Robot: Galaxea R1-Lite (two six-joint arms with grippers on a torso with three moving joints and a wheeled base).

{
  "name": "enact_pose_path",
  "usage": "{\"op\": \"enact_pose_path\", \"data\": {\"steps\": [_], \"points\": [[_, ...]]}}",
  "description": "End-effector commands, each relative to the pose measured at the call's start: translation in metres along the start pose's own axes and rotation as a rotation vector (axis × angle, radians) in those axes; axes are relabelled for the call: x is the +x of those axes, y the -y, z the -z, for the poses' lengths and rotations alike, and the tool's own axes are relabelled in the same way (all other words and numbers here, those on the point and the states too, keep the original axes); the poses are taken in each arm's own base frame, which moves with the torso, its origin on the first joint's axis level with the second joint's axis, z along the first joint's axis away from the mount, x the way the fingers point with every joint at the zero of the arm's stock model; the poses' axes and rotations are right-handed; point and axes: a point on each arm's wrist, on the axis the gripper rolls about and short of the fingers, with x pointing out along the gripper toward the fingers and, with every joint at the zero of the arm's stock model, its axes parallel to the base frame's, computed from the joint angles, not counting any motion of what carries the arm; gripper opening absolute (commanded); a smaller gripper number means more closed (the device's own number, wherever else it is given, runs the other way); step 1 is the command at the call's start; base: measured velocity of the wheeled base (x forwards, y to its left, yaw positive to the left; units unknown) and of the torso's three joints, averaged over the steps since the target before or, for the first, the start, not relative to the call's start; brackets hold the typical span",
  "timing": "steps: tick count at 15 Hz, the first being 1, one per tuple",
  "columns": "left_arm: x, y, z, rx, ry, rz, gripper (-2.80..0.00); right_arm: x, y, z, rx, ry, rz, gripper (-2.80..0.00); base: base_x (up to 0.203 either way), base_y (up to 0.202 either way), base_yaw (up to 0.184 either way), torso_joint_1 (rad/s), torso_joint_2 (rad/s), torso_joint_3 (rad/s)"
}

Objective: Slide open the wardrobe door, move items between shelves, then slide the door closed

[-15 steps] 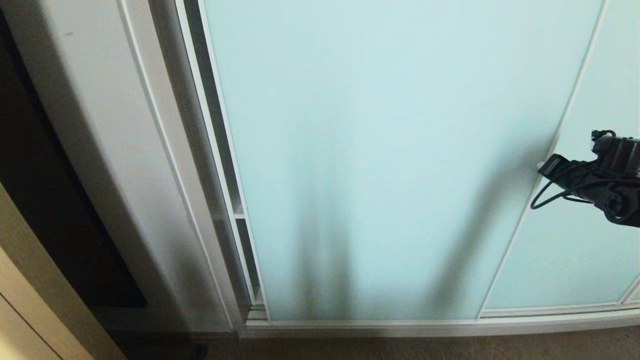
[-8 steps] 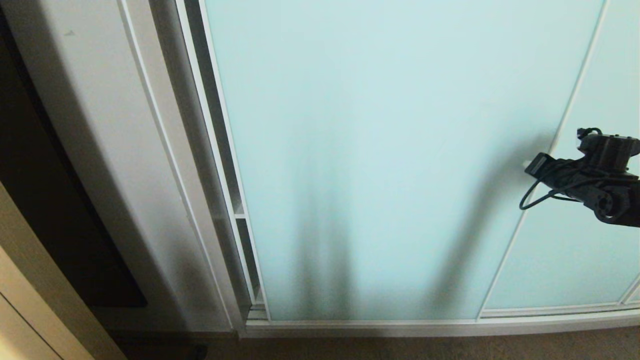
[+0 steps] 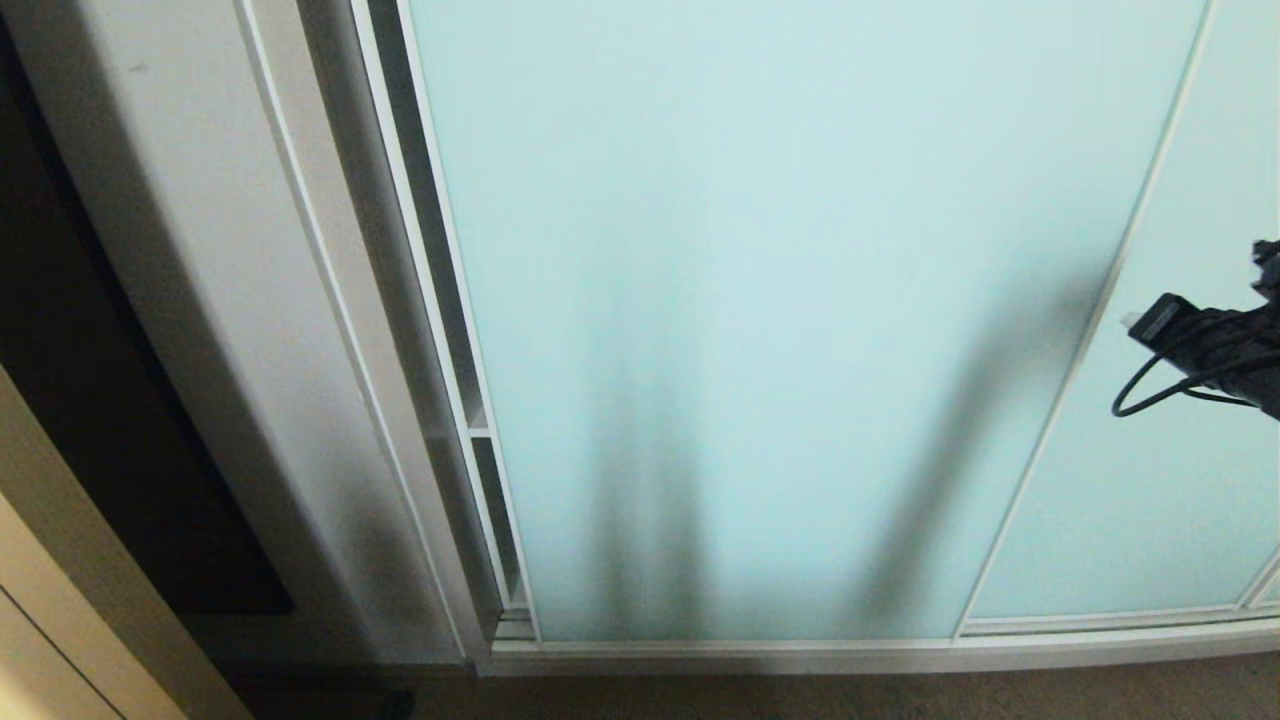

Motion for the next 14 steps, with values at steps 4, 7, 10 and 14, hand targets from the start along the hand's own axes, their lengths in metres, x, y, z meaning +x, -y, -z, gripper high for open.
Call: {"op": "enact_pose_path", "data": {"steps": [4, 7, 10, 14], "points": [[0.000, 0.000, 0.000, 0.000, -0.002, 0.000, -2.80, 0.023, 0.034, -0.009, -0.022, 0.052, 0.049, -2.80, 0.000, 0.000, 0.000, 0.000, 0.00, 0.000], [0.000, 0.000, 0.000, 0.000, -0.002, 0.000, -2.80, 0.054, 0.046, 0.004, -0.016, 0.053, 0.045, -2.80, 0.000, 0.000, 0.000, 0.000, 0.00, 0.000], [0.000, 0.000, 0.000, 0.000, -0.002, 0.000, -2.80, 0.073, 0.047, 0.021, -0.008, 0.029, 0.031, -2.80, 0.000, 0.000, 0.000, 0.000, 0.00, 0.000], [0.000, 0.000, 0.000, 0.000, -0.002, 0.000, -2.80, 0.083, 0.039, 0.027, -0.014, 0.033, 0.003, -2.80, 0.000, 0.000, 0.000, 0.000, 0.00, 0.000]]}}
